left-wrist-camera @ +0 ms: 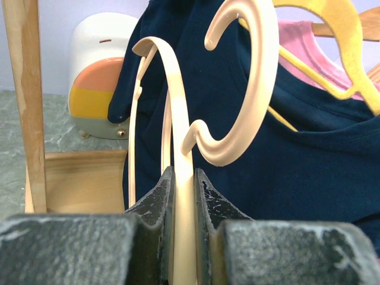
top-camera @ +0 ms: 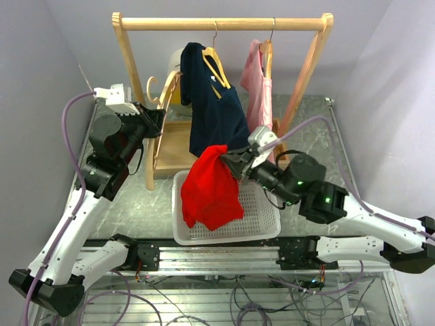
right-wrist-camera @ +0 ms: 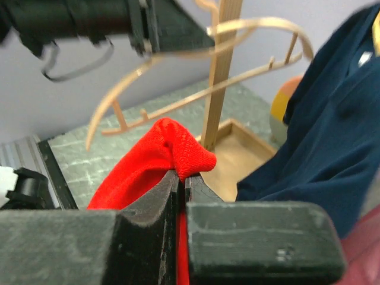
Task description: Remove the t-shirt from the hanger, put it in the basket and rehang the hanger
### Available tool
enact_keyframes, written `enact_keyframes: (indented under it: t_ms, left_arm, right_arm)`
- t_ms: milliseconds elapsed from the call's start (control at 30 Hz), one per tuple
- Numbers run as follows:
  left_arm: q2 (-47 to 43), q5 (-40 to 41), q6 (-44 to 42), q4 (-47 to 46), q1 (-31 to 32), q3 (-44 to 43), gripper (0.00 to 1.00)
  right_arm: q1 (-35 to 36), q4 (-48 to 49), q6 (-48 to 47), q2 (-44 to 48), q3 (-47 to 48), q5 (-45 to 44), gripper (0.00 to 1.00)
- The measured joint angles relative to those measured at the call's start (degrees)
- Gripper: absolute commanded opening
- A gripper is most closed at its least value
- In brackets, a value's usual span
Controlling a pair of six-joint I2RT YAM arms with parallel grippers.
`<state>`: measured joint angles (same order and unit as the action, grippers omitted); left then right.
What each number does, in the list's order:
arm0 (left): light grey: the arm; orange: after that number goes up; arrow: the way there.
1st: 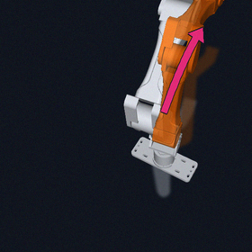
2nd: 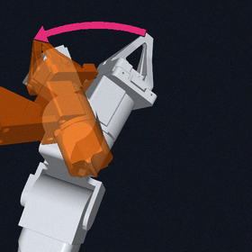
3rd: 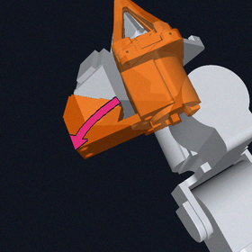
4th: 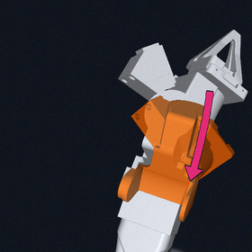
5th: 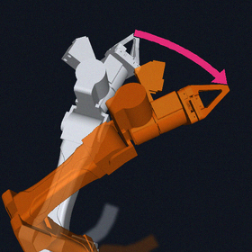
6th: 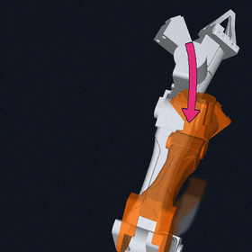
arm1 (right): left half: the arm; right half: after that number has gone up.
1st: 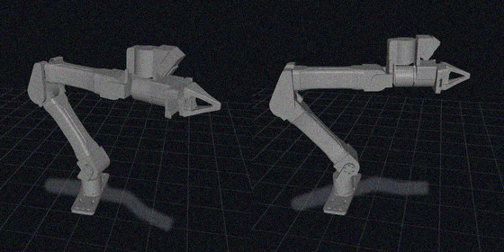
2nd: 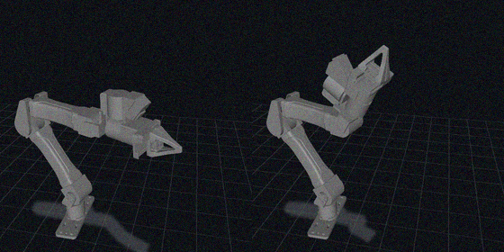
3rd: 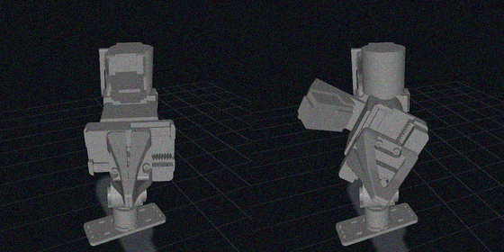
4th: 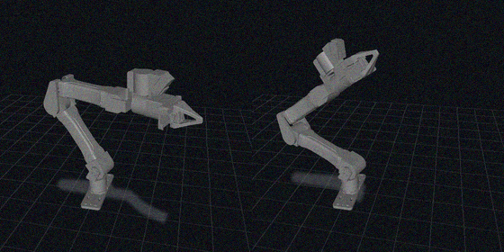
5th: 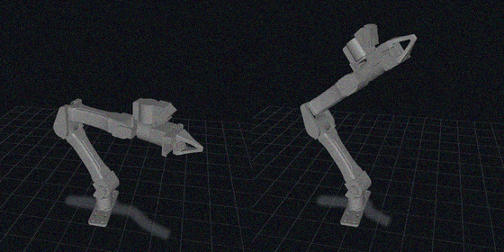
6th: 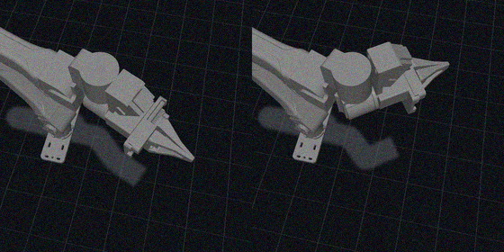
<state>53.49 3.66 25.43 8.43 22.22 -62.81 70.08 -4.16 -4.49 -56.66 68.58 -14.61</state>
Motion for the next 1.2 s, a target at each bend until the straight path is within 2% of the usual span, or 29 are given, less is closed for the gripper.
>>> enact_keyframes:
  t_ms: [267, 300, 333, 367, 400, 500, 567, 867, 1200]
  left_arm:
    - [1.7, 0.0, -0.3, 3.1, 0.0, -6.0, 0.07]
    - [2.0, 0.0, -0.4, 3.5, 0.0, -6.5, 0.07]
    - [2.3, 0.0, -0.4, 3.9, 0.0, -7.0, 0.07]
    - [2.7, 0.0, -0.5, 4.3, 0.0, -7.5, 0.07]
    - [3.3, 0.0, -0.6, 4.9, 0.0, -8.4, 0.07]
    - [4.7, 0.1, -0.7, 5.9, 0.0, -10.4, 0.07]
    - [5.8, 0.1, -0.8, 6.7, 0.0, -12.0, 0.07]
    - [11.9, 3.8, -0.8, 8.6, 0.0, -20.7, 0.07]
    - [18.4, 11.8, -1.2, 8.6, 0.0, -28.0, 0.07]
  right_arm:
    - [0.0, -0.4, 7.3, -5.6, -10.6, -8.2, 0.00]
    - [0.0, -0.6, 8.2, -6.3, -11.8, -8.7, 0.06]
    - [0.0, -1.0, 9.3, -7.0, -13.2, -9.2, 0.21]
    - [0.0, -1.7, 10.4, -7.6, -14.4, -9.3, 0.44]
    - [0.0, -2.5, 11.6, -8.1, -15.4, -9.2, 0.60]
    - [0.0, -5.5, 14.7, -9.1, -16.3, -8.6, 0.96]
    - [0.0, -7.1, 15.8, -8.6, -16.2, -7.5, 1.00]
    - [0.0, -6.4, 17.6, 1.7, -16.2, 0.3, 1.00]
    - [0.0, -4.6, 17.8, 1.3, -16.9, 7.7, 1.00]
